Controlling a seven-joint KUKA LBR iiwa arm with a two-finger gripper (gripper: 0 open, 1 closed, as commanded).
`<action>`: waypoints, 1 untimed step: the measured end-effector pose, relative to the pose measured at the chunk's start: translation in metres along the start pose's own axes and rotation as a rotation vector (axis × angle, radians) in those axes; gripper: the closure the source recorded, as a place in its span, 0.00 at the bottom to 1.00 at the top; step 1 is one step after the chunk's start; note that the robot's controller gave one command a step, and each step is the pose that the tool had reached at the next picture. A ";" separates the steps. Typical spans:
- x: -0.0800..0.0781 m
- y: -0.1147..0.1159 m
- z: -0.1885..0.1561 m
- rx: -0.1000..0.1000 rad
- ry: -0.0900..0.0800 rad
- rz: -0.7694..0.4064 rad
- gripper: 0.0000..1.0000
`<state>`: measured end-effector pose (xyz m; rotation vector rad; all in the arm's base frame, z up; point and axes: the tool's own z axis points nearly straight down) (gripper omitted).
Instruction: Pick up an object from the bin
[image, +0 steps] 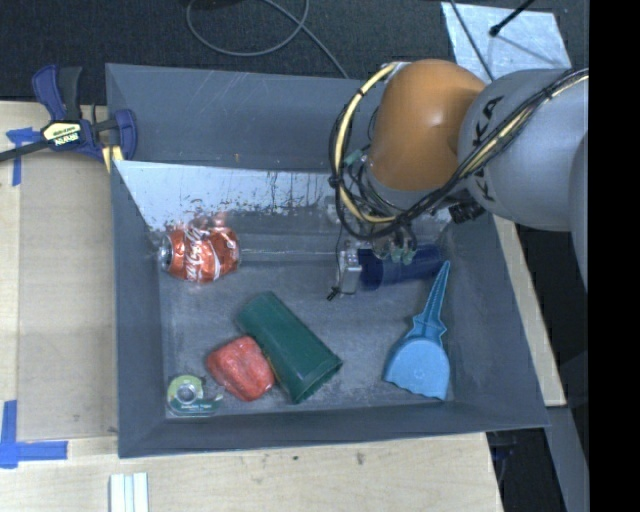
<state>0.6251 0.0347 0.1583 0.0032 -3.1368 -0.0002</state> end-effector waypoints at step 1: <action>-0.002 0.000 -0.005 0.000 -0.008 0.000 0.00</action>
Offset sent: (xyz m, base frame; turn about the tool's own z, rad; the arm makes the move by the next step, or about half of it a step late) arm -0.0226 -0.1080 0.0134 -0.1051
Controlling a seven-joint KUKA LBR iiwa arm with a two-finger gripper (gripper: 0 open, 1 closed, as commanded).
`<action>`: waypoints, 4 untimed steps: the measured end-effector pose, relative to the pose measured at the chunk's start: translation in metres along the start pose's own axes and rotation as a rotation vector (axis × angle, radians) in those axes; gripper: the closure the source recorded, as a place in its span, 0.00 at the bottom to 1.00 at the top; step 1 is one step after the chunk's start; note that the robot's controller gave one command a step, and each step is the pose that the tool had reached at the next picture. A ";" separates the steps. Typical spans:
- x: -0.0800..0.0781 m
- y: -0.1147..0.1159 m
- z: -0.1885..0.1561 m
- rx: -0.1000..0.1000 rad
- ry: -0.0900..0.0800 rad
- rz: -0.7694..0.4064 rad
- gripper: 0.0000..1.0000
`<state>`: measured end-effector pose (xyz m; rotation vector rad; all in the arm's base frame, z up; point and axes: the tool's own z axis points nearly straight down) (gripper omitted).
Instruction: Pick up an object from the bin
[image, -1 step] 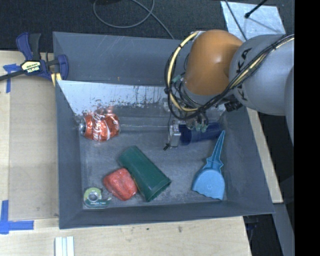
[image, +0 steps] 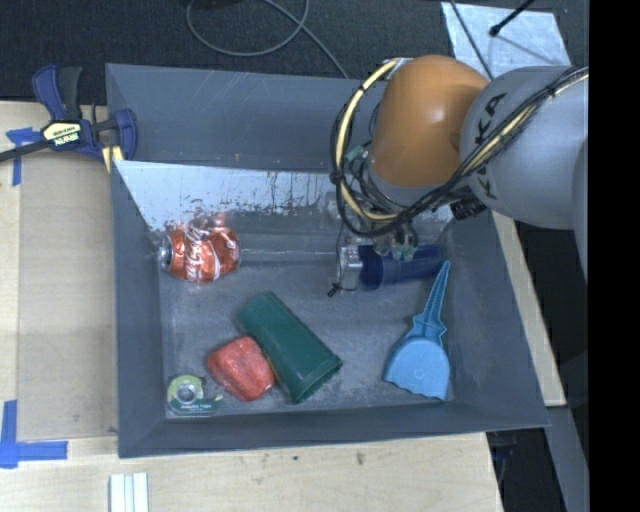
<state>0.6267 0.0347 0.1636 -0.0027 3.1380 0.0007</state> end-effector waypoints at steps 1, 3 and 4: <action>0.012 -0.054 -0.005 -0.001 0.004 -0.060 0.00; 0.012 -0.105 0.025 -0.001 -0.001 -0.110 0.00; 0.015 -0.112 0.039 0.001 0.002 -0.033 0.00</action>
Offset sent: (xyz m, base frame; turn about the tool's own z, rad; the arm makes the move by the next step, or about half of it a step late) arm -0.0290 -0.0625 -0.0107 -0.1004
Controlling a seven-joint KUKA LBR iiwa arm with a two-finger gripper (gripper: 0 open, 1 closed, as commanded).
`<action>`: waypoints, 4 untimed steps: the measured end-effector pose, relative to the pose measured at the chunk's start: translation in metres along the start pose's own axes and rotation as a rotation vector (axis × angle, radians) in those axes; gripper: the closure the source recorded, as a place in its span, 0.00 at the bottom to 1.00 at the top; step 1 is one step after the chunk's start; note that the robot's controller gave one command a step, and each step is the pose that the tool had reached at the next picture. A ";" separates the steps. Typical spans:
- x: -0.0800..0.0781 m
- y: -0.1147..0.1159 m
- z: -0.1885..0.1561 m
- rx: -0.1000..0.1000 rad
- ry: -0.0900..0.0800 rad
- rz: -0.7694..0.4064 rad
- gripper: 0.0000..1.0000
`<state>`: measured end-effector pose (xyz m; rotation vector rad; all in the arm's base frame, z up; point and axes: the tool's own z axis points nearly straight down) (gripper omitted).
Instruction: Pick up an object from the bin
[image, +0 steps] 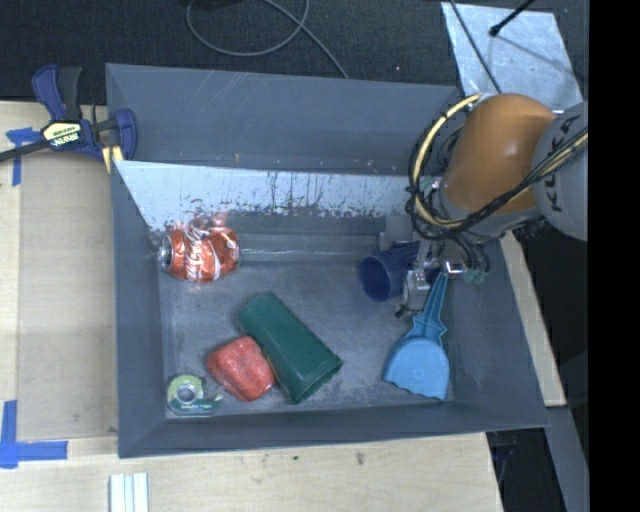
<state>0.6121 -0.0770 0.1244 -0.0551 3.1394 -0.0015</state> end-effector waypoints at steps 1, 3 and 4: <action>0.013 -0.004 0.051 -0.002 -0.016 0.254 1.00; 0.007 -0.001 -0.049 -0.002 -0.019 0.236 1.00; 0.007 -0.001 -0.049 -0.002 -0.020 0.236 1.00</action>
Offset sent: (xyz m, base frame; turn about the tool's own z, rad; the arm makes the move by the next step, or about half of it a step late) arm 0.0000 0.0000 0.0000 0.0000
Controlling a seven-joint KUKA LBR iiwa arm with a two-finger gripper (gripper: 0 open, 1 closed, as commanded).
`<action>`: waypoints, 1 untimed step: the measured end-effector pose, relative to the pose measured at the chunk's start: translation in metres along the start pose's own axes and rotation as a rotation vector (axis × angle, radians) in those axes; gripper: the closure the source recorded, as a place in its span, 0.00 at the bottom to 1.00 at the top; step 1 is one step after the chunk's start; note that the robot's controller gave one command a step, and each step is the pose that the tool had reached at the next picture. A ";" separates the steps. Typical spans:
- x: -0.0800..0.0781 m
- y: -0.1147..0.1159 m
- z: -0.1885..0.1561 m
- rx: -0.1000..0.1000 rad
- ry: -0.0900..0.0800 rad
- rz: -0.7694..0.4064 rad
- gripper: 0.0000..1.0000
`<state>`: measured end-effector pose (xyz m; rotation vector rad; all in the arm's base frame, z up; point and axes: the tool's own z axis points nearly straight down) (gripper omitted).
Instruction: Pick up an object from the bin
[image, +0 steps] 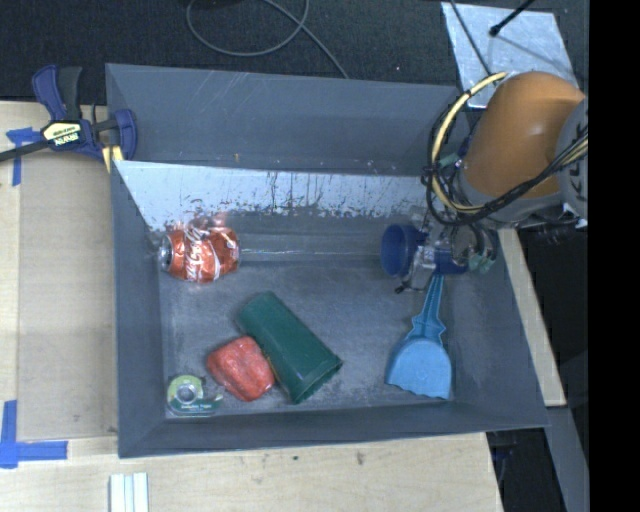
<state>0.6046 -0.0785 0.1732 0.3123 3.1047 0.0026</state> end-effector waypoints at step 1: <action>-0.003 -0.008 -0.033 0.000 0.005 -0.022 1.00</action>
Offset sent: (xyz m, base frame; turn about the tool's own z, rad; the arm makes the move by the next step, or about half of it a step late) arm 0.0055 -0.0180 0.0612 -0.0355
